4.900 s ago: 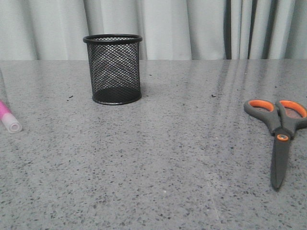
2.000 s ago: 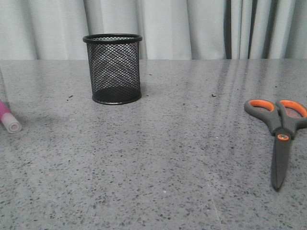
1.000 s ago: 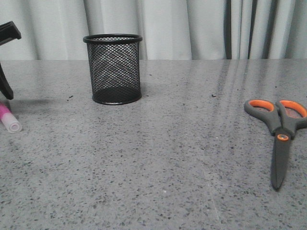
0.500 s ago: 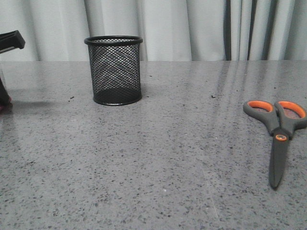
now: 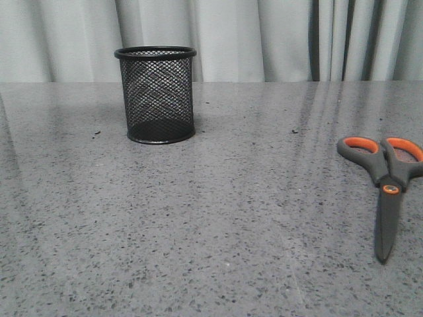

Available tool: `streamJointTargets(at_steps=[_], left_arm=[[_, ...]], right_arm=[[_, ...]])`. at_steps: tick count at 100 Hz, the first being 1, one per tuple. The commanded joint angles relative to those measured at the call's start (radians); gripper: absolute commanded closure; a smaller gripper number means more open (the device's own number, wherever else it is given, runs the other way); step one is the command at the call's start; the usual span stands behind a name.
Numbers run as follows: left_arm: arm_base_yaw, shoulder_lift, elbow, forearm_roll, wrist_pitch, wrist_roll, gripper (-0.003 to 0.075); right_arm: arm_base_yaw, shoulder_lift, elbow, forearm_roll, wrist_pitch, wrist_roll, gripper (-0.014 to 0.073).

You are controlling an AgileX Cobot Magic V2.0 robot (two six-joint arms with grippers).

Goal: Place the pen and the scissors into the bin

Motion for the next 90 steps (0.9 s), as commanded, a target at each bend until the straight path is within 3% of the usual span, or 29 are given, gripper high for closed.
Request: streamJointTargets(at_steps=[1,14,78,90], left_arm=[[-0.062,0.014,-0.06,-0.179,-0.023,0.205,0.0738],[-0.125,0.087,-0.065,-0.237,-0.023,0.32,0.0739],[-0.14,0.28,-0.039,-0.233,0.052,0.429,0.0738],[-0.14,0.282,-0.039,-0.233,0.05,0.434,0.0652]], right_arm=[[0.001,0.01,-0.035,0.0,-0.101,-0.013,0.0237],[0.001,0.01,-0.035,0.0,-0.091,-0.013,0.0237],[0.001,0.01,-0.033,0.0,-0.051,-0.013,0.0237],[0.001,0.01,-0.033,0.0,-0.053,-0.013,0.0237]])
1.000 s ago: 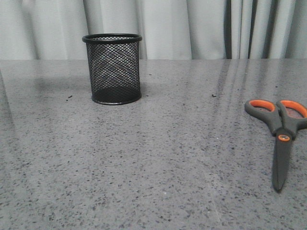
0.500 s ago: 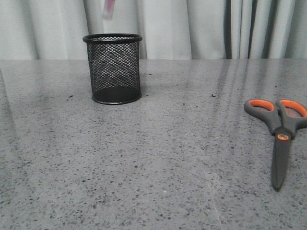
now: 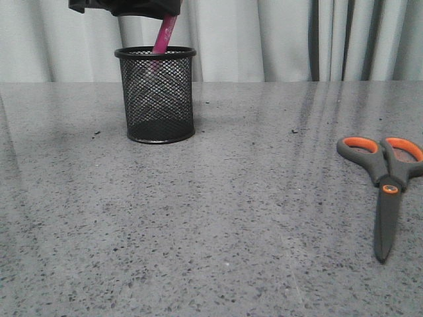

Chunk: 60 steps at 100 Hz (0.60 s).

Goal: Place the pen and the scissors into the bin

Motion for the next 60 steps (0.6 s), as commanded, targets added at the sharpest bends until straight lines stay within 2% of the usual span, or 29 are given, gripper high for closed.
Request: streamJointTargets(at_steps=[1,5,17,22,26,38,60], left_arm=[[-0.009,-0.039,-0.026,-0.029,0.022,0.017,0.0631],[-0.009,-0.039,-0.026,-0.029,0.022,0.027,0.057],[-0.001,-0.046,-0.026,-0.029,0.038,0.026,0.0322],[0.002,-0.064,-0.026,-0.029,0.05,0.026,0.0265],[0.007,-0.087,-0.026,-0.029,0.054,0.026,0.0253],[0.011,-0.194,-0.026,-0.029,0.08,0.026,0.0285],[-0.002,-0.459,-0.026,-0.029,0.168,0.026,0.031]], right_arm=[[0.001,0.01,-0.033,0.0,-0.073,-0.012,0.0237],[0.001,0.01,-0.033,0.0,-0.073,-0.012,0.0237],[0.001,0.01,-0.033,0.0,-0.078,-0.012,0.0237],[0.001,0.01,-0.037,0.0,-0.079,-0.012,0.0237],[0.001,0.01,-0.047,0.0,-0.076,-0.012,0.0237],[0.001,0.017,-0.139,0.0,0.018,-0.02,0.0237],[0.003,0.194,-0.404,0.046,0.218,-0.16,0.0237]])
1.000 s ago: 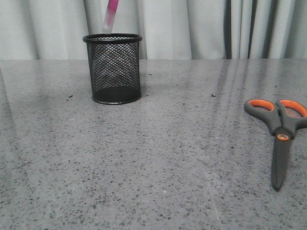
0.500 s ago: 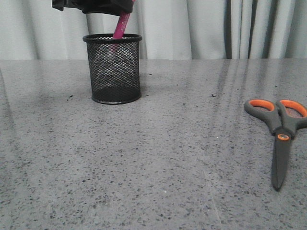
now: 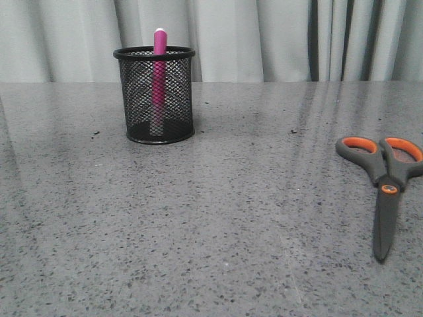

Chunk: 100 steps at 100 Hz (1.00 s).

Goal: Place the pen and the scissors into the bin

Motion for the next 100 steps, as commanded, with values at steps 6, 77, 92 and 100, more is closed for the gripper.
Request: streamJointTargets(at_steps=[6,77,92,100], left_arm=[[-0.018,-0.182,-0.031,-0.031,0.044,0.005,0.031],[-0.193,-0.412,-0.03,-0.024,0.161,-0.059,0.0311],[-0.237,-0.412,-0.03,-0.024,0.17,-0.09,0.0311],[-0.256,-0.412,-0.03,-0.022,0.177,-0.093,0.0311]], right_arm=[[0.024,0.162,-0.166,0.039,0.046,-0.079,0.0237],[0.155,0.697,-0.221,0.032,0.154,0.247,0.019],[0.155,0.749,-0.221,0.007,0.151,0.322,0.019],[0.155,0.778,-0.221,0.002,0.149,0.356,0.019]])
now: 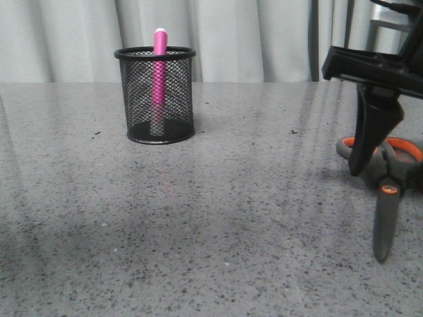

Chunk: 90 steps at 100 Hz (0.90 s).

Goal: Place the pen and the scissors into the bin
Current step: 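Lower the right gripper onto the scissors and grasp the handles, then lift the scissors blade-down and carry them over the mesh cup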

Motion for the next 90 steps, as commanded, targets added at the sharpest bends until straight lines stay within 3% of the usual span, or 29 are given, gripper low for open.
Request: streamJointTargets(at_steps=[1,53,81,90], left_arm=[[-0.026,-0.01,-0.03,-0.039,0.003,-0.018,0.0311],[-0.039,-0.01,-0.03,-0.004,0.085,-0.058,0.0311],[-0.039,-0.01,-0.03,-0.004,0.097,-0.058,0.0311],[-0.039,-0.01,-0.03,-0.004,0.099,-0.058,0.0311]], right_arm=[[0.0,0.024,-0.012,-0.015,-0.025,0.041,0.019],[0.025,0.229,-0.012,-0.167,0.179,0.055,0.0198],[0.026,0.269,-0.035,-0.264,0.242,0.055,0.0311],[0.026,0.269,-0.039,-0.288,0.242,0.055,0.0389]])
